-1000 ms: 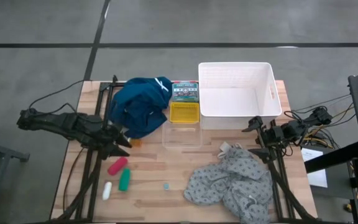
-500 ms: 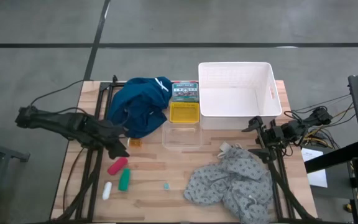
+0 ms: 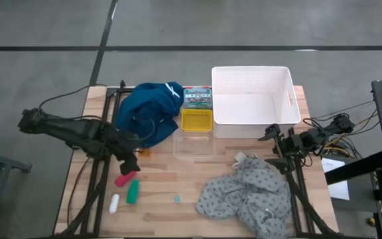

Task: Pick & Place Medicine items
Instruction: Put the red bandage into the yellow bin

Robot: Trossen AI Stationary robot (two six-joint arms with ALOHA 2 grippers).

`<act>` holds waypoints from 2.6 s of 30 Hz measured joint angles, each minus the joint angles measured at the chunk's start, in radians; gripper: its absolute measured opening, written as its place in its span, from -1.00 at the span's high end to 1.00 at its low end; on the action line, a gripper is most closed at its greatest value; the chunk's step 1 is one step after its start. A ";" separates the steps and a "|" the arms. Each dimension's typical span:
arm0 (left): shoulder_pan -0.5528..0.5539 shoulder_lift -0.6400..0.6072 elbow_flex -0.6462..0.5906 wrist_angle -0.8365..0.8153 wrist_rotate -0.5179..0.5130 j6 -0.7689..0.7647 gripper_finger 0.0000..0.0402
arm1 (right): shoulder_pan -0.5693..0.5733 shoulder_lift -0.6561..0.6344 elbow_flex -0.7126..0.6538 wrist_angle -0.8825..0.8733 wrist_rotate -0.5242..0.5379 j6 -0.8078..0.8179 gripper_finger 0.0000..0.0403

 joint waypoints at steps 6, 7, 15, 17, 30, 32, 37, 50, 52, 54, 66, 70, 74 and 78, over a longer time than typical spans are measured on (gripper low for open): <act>-0.001 0.014 0.002 -0.044 0.013 0.015 -0.55 | 0.000 0.000 0.000 0.000 0.000 0.000 -0.88; -0.001 0.014 0.002 -0.047 0.013 0.005 -0.55 | 0.000 0.000 0.000 0.000 0.000 0.000 -0.88; -0.003 0.013 0.002 -0.079 0.038 -0.004 -0.55 | 0.000 -0.001 0.000 0.000 0.000 0.000 -0.88; -0.004 0.013 0.002 -0.088 0.026 -0.017 -0.55 | 0.000 -0.001 0.000 0.000 0.000 0.000 -0.88; -0.090 0.015 0.001 -0.155 -0.033 -0.263 -0.55 | 0.000 -0.001 0.000 0.000 0.000 0.000 -0.88; -0.104 0.017 0.001 -0.159 -0.033 -0.278 -0.55 | 0.000 -0.001 0.000 0.000 0.000 0.000 -0.88; -0.141 0.066 0.001 -0.166 -0.028 -0.259 -0.55 | 0.000 -0.001 0.000 0.000 0.000 0.000 -0.88; -0.223 0.299 0.001 -0.219 0.012 -0.197 -0.55 | 0.000 -0.001 0.000 0.000 0.000 0.000 -0.88; -0.223 0.318 0.001 -0.220 -0.009 -0.210 -0.55 | 0.000 -0.001 0.000 0.000 0.000 0.000 -0.88; -0.223 0.332 0.001 -0.225 -0.034 -0.232 -0.55 | 0.000 -0.001 0.000 0.000 0.000 0.000 -0.88; -0.228 0.334 -0.018 -0.212 -0.117 -0.329 -0.55 | 0.000 0.000 0.000 0.000 0.000 0.000 -0.88; -0.233 0.334 -0.060 -0.156 -0.120 -0.346 -0.55 | 0.000 0.000 0.000 0.000 0.000 0.000 -0.88; -0.233 0.334 -0.100 -0.114 -0.114 -0.358 -0.55 | 0.000 0.000 0.000 0.000 0.000 0.000 -0.88; -0.233 0.334 -0.133 -0.081 -0.112 -0.374 -0.55 | 0.000 0.000 0.000 0.000 0.000 0.000 -0.88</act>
